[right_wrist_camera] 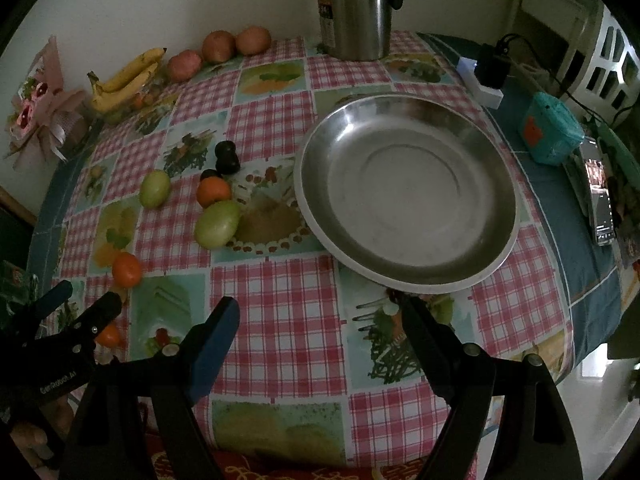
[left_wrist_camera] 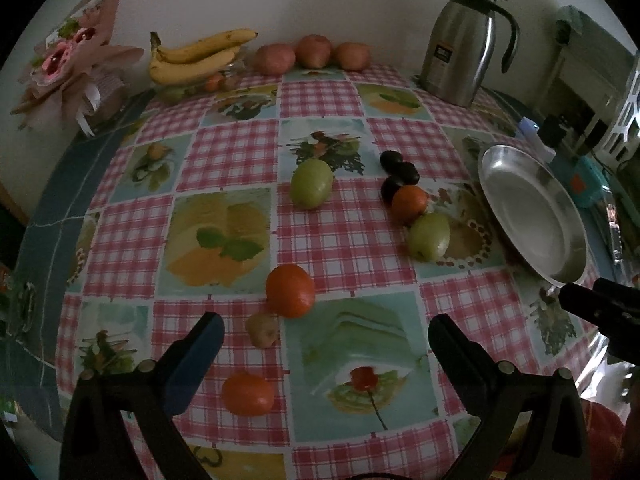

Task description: Organize fruits

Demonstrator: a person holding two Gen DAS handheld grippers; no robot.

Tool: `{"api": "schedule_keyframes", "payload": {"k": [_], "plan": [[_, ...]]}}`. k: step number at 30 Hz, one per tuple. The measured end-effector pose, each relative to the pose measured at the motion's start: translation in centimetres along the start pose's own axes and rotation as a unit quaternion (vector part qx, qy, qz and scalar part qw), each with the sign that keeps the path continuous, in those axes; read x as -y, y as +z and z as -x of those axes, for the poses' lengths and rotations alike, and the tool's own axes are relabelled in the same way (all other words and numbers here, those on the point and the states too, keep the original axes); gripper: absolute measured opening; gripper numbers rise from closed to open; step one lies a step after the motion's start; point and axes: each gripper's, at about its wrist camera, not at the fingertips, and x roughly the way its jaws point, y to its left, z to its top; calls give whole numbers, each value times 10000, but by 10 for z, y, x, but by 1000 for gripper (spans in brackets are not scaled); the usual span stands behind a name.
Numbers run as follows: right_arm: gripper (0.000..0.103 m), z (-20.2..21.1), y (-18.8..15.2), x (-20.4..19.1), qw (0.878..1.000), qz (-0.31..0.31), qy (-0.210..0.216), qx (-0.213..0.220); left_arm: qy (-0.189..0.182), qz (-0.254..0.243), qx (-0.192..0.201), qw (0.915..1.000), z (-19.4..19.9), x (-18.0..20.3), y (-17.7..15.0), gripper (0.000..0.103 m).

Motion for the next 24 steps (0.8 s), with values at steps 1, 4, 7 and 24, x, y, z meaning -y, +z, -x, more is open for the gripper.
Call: {"api": "schedule_keyframes", "payload": {"k": [1,4,7,24], "plan": [[84,0,0,0,10000,3,0,-3,0,-9,5,10000,0,0,0,103],[84,-1,0,0,10000,-2,-1,-3,3,-19,12,10000,0,1,0,103],[84,-1,0,0,10000,1,0,-5,14,-12,14,10000,0,1,0,103],[84,-2,-1,1,10000,-11,0,-10,35,-4,-46,10000,-2,3,-1,103]]}}
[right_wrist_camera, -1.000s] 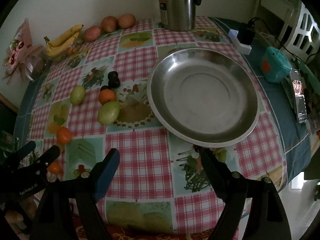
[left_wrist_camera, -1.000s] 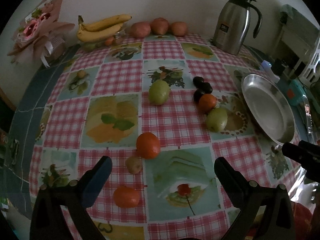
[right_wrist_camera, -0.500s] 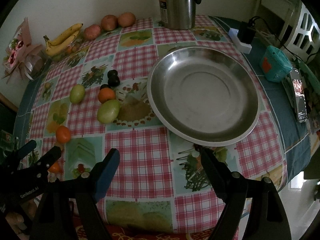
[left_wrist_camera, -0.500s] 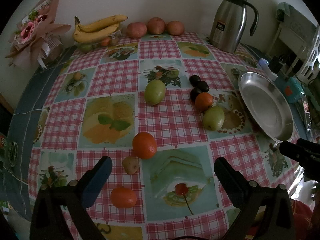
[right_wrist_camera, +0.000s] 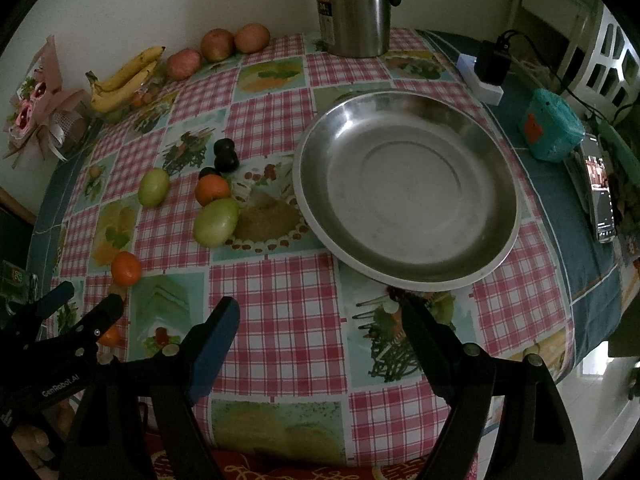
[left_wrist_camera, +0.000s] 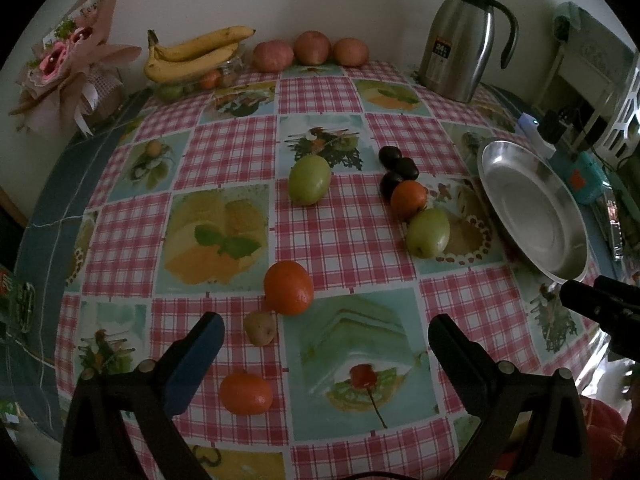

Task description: Organize fruits

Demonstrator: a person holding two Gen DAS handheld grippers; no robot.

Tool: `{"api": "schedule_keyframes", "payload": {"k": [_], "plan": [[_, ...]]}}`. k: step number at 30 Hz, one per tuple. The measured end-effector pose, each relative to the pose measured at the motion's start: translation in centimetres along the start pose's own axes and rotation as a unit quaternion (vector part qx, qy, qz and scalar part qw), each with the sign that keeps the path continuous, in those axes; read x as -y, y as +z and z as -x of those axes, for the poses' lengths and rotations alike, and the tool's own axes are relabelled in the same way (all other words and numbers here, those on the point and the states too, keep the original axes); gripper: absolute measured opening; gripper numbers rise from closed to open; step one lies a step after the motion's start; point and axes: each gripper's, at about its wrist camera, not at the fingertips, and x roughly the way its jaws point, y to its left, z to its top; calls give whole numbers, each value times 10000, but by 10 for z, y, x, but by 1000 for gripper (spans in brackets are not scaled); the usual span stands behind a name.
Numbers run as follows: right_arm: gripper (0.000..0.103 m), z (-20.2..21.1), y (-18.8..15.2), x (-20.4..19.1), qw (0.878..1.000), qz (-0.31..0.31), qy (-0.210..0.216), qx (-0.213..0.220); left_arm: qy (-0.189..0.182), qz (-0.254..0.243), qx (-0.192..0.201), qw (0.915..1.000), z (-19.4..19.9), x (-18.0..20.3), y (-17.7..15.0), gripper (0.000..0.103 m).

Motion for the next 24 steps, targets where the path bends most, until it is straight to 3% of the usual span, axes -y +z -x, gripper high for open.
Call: {"api": "schedule_keyframes", "payload": {"k": [24], "plan": [[84,-2,-1,2,10000,-79,21,-22,-68,247,-105,9996,-4,-10,-1,103]]}}
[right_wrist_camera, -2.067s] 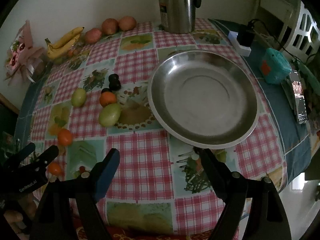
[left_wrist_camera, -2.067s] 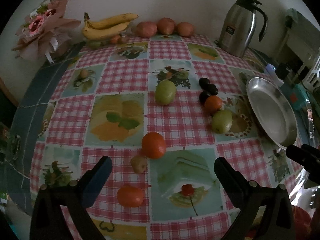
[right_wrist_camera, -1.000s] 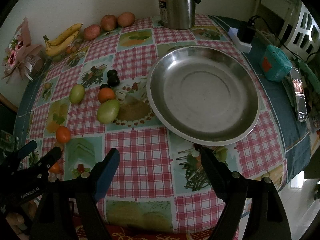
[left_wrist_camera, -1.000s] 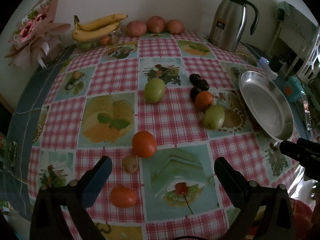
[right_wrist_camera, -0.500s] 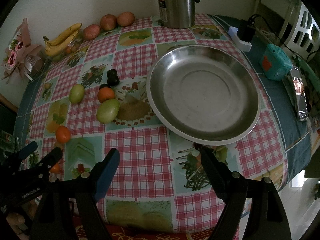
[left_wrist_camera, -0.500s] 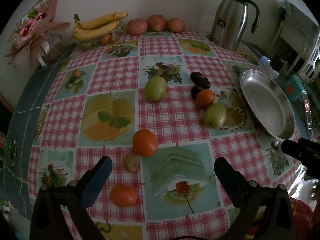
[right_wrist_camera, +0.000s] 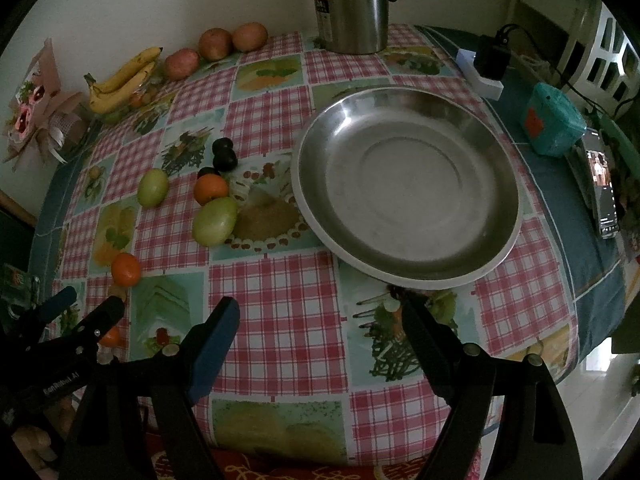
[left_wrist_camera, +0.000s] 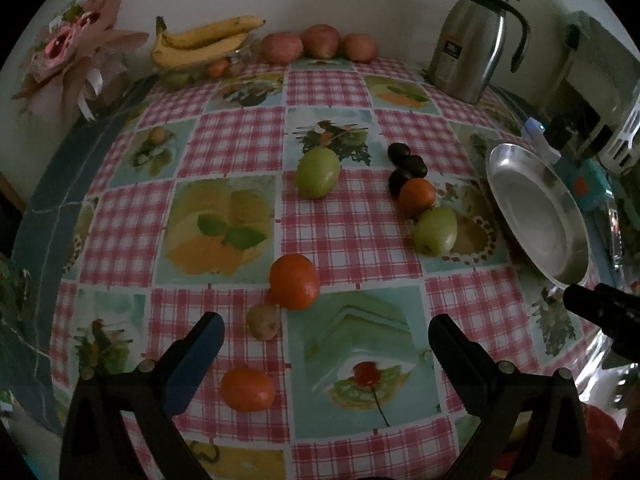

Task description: Organize fruits

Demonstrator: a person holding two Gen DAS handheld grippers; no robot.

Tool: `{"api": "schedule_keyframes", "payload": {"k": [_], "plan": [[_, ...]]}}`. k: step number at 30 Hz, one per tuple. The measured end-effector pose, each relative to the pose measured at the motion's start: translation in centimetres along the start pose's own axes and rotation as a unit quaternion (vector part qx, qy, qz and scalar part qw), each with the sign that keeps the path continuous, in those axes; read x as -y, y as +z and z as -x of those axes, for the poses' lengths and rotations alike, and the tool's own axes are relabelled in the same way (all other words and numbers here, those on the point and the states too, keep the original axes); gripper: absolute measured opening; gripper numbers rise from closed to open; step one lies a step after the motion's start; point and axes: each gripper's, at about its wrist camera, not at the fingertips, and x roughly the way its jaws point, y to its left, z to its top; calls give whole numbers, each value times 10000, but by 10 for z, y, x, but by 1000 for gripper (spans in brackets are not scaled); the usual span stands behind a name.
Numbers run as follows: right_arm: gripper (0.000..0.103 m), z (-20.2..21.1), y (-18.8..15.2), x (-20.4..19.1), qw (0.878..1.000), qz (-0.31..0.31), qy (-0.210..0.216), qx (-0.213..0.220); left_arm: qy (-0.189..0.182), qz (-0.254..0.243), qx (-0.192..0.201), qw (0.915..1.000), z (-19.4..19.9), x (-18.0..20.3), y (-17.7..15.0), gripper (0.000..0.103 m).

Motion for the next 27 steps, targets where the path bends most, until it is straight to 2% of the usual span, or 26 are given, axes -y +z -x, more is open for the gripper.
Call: {"api": "schedule_keyframes", "payload": {"k": [9,16,22,27], "plan": [[84,0,6,-2,9998,52,41,209,-16,284,38,9996,12,-19,20,103],[84,7,19,-15,9973,164,447,553,250,514,147,9983,35,-46,48,103],[84,3,25,-44,9948,410,673,648,133,629,275,9976,41,-49,33,103],[84,-9,24,-62,9949,451,815,376,409,659,193,9968,24,-59,12,103]]}}
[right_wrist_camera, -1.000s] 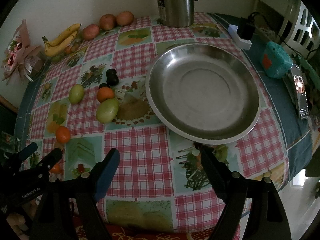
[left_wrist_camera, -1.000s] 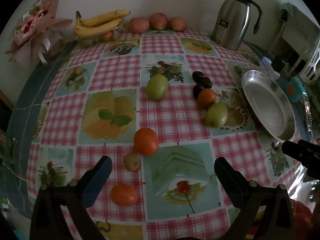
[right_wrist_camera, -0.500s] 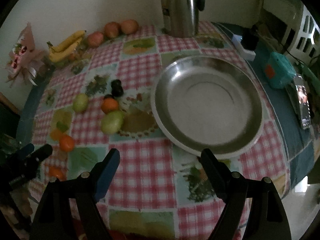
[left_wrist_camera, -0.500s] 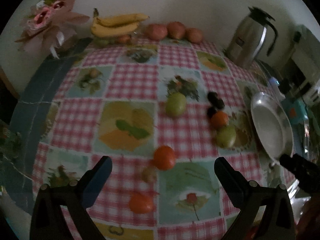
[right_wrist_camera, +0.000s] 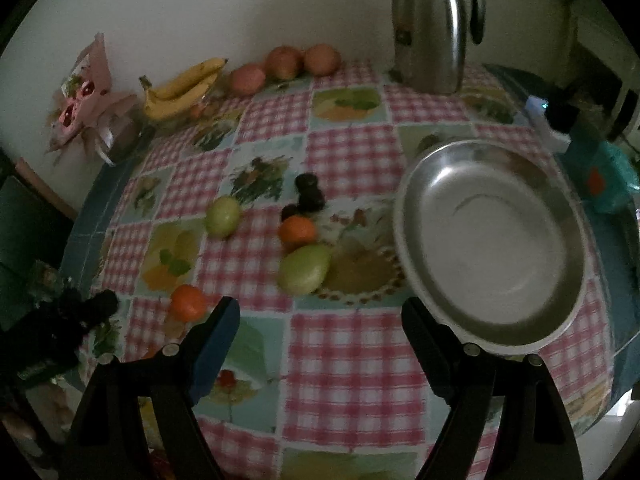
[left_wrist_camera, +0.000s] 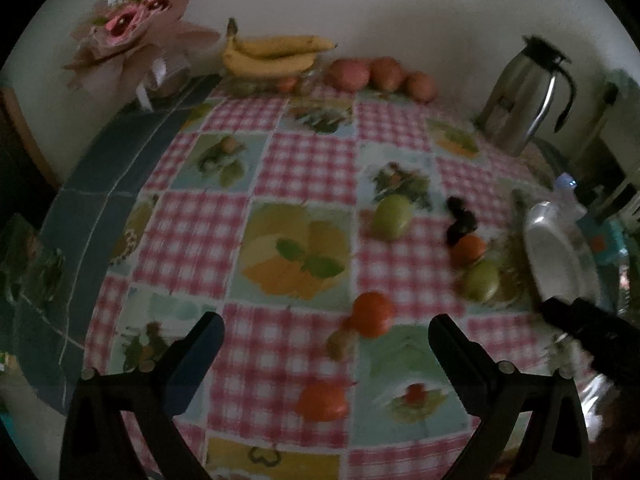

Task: Organize fruits
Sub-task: 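Grasp an orange with the left tool while the right tool grasps another orange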

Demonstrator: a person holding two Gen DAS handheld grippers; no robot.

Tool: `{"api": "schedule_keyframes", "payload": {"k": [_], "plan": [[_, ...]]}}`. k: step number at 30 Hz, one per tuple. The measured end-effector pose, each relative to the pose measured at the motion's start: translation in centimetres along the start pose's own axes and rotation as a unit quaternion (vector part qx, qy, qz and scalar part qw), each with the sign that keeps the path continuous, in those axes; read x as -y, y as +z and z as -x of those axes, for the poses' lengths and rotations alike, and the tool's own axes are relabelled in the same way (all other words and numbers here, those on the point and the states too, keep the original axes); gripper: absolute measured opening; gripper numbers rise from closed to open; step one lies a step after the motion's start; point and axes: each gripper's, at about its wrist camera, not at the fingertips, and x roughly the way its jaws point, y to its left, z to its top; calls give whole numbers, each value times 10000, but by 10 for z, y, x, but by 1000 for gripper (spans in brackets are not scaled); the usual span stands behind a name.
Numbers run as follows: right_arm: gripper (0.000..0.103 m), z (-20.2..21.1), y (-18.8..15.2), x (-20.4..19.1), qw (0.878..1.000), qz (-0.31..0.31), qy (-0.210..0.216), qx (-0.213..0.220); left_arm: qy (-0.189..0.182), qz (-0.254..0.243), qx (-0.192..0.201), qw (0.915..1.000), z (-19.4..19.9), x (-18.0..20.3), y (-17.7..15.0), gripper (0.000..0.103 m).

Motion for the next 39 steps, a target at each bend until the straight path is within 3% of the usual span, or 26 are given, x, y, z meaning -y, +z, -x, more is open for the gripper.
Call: {"api": "schedule_keyframes", "payload": {"k": [7,12,17,19,25,30,39], "plan": [[84,-10,-2,-18,9997,-47,204,-123,-152,-9,-512,9986,-28,-9,-26,103],[83,-29,-1,-47,9988,227,281,-329,-285,-15,-754,9967,-41,-8,-39,94],[72,-50,0,-74,9966,437,416,-557,-457,-95,-956,9943,-51,-5,-47,88],[63,-60,0,-83,9953,515,480,-672,-571,-78,-1005,9933,-55,-5,-50,87],[55,-85,1,-105,9922,605,627,-896,-673,-57,-1086,9918,-62,-7,-53,66],[45,-103,2,-118,9892,706,702,-1071,-804,-63,-1082,9909,-58,-8,-53,42],[44,-118,3,-128,9863,763,814,-1218,-766,28,-996,9921,-55,-12,-48,39]]}}
